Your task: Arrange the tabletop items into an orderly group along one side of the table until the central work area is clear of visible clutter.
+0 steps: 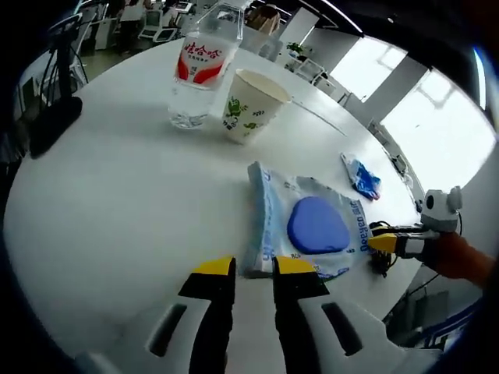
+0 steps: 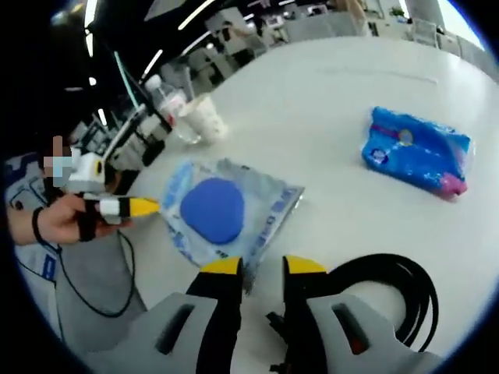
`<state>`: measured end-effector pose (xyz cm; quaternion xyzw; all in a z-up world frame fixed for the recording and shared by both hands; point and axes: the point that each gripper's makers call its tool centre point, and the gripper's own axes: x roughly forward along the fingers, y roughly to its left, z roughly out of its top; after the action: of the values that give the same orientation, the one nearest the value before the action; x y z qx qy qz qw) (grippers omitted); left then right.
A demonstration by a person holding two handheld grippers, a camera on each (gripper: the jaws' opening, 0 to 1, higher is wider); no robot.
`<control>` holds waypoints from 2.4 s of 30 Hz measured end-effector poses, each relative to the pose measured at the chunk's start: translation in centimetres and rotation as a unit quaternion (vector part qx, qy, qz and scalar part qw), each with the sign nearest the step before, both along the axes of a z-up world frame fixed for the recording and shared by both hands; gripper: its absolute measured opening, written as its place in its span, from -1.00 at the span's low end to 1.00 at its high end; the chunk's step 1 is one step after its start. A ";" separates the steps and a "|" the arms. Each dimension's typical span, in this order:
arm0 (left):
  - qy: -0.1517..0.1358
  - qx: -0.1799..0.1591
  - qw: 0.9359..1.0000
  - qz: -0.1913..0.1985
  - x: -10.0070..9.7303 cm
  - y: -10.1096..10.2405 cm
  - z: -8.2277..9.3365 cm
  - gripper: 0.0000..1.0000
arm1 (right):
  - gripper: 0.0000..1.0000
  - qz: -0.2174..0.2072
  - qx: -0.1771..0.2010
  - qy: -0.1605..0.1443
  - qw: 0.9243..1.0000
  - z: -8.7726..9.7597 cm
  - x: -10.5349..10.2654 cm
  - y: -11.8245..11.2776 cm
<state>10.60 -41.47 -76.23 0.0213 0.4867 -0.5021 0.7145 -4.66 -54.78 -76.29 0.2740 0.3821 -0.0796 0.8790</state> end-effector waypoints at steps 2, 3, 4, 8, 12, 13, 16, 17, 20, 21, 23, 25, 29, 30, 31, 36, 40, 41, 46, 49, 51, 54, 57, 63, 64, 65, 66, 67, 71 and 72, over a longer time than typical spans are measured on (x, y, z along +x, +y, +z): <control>0.004 -0.002 1.000 0.006 0.0 0.0 -0.1 -0.68 | -0.64 -0.001 0.002 0.000 1.000 -0.1 0.1 0.0; 0.006 -0.001 1.000 0.005 -0.1 0.0 -0.1 -0.68 | -0.65 -0.003 0.002 0.001 1.000 -0.1 0.1 0.0; 0.006 -0.001 1.000 0.004 -0.1 0.0 -0.2 -0.68 | -0.65 -0.003 0.002 0.001 1.000 -0.1 0.2 0.0; 0.007 -0.003 1.000 0.002 -0.2 -0.1 -0.2 -0.72 | -0.67 -0.003 0.002 0.002 1.000 -0.2 0.2 -0.2; 0.006 -0.003 1.000 0.001 -0.2 -0.2 -0.4 -0.81 | -0.77 -0.001 0.002 0.005 1.000 -0.4 0.4 -0.2; 0.004 -0.002 1.000 -0.001 -0.3 -0.3 -0.3 -0.83 | -0.82 0.000 0.002 0.005 1.000 -0.3 0.4 -0.1; 0.000 0.002 1.000 -0.009 -0.5 -0.7 -0.3 -0.92 | -0.97 0.002 0.000 -0.002 1.000 0.0 0.8 0.0; 0.000 0.001 1.000 -0.011 -0.6 -0.9 -0.2 -0.95 | -0.98 0.004 -0.002 -0.001 1.000 0.0 0.8 -0.1; -0.003 -0.004 1.000 -0.009 -0.3 -1.5 0.2 -0.98 | -0.99 0.000 -0.002 -0.004 1.000 0.2 0.9 -0.3; 0.001 -0.007 1.000 -0.005 -0.3 -1.7 0.3 -0.98 | -1.00 -0.001 -0.004 -0.005 1.000 0.4 0.8 -0.6; 0.000 -0.015 1.000 -0.005 -0.2 -2.5 0.9 -0.99 | -1.00 -0.001 -0.007 -0.007 1.000 0.5 0.8 -1.0; -0.004 -0.021 1.000 -0.009 -0.3 -3.3 1.5 -0.99 | -1.00 -0.001 -0.012 -0.008 1.000 0.8 0.7 -1.5; -0.002 -0.031 0.999 -0.008 -0.1 -5.1 2.2 -1.00 | -1.00 0.001 -0.023 -0.012 1.000 1.6 0.7 -2.8; -0.002 -0.033 0.999 -0.008 0.0 -5.4 2.3 -1.00 | -1.00 0.003 -0.027 -0.012 1.000 1.7 0.7 -3.0; -0.001 -0.035 0.999 -0.007 0.2 -6.0 2.2 -1.00 | -1.00 0.005 -0.030 -0.012 0.999 1.9 0.7 -3.4; -0.002 -0.043 0.999 -0.008 0.4 -7.8 2.8 -1.00 | -1.00 0.007 -0.049 -0.017 0.999 3.0 1.1 -5.2; -0.001 -0.050 0.999 -0.002 0.8 -9.0 3.0 -1.00 | -1.00 0.007 -0.062 -0.023 0.998 4.0 1.7 -6.5; 0.000 -0.051 0.999 0.000 0.9 -9.2 3.0 -1.00 | -1.00 0.007 -0.065 -0.024 0.998 4.2 1.8 -6.7; 0.006 -0.058 0.998 0.015 1.4 -10.2 3.3 -1.00 | -1.00 0.011 -0.077 -0.029 0.996 4.7 3.0 -8.6; 0.005 -0.061 0.998 0.019 1.6 -10.7 3.7 -1.00 | -1.00 0.012 -0.083 -0.032 0.996 5.1 3.8 -9.6; 0.005 -0.062 0.998 0.024 1.9 -11.1 3.9 -1.00 | -1.00 0.010 -0.083 -0.034 0.996 5.1 4.3 -10.3; 0.006 -0.064 0.997 0.032 2.3 -11.5 4.1 -1.00 | -1.00 0.010 -0.084 -0.034 0.996 5.0 4.9 -10.8; 0.004 -0.063 0.997 0.037 2.7 -11.9 4.1 -1.00 | -1.00 0.010 -0.084 -0.033 0.996 4.7 5.4 -11.2; 0.005 -0.059 0.997 0.043 3.4 -12.2 3.5 -1.00 | -1.00 0.013 -0.079 -0.026 0.996 3.8 6.0 -11.5; 0.005 -0.057 0.997 0.045 3.4 -12.2 3.2 -1.00 | -1.00 0.013 -0.077 -0.025 0.997 3.6 6.1 -11.5; 0.007 -0.055 0.997 0.046 3.5 -12.2 3.0 -1.00 | -1.00 0.014 -0.075 -0.022 0.997 3.3 6.1 -11.5; 0.009 -0.052 0.997 0.049 3.5 -12.2 2.8 -1.00 | -1.00 0.014 -0.074 -0.020 0.997 3.0 6.2 -11.6; 0.010 -0.051 0.997 0.051 3.5 -12.2 2.6 -1.00 | -1.00 0.013 -0.074 -0.018 0.997 2.8 6.2 -11.7; 0.013 -0.046 0.997 0.053 3.4 -12.3 2.0 -1.00 | -1.00 -0.005 -0.064 -0.014 0.998 2.2 6.2 -12.0; 0.013 -0.044 0.997 0.053 3.4 -12.3 1.8 -1.00 | -1.00 -0.006 -0.063 -0.013 0.998 1.9 6.3 -12.0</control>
<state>14.04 -53.73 -74.42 -0.0431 0.4737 -0.4847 0.7340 1.62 -66.77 -74.34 0.2211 0.3637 -0.1050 0.8988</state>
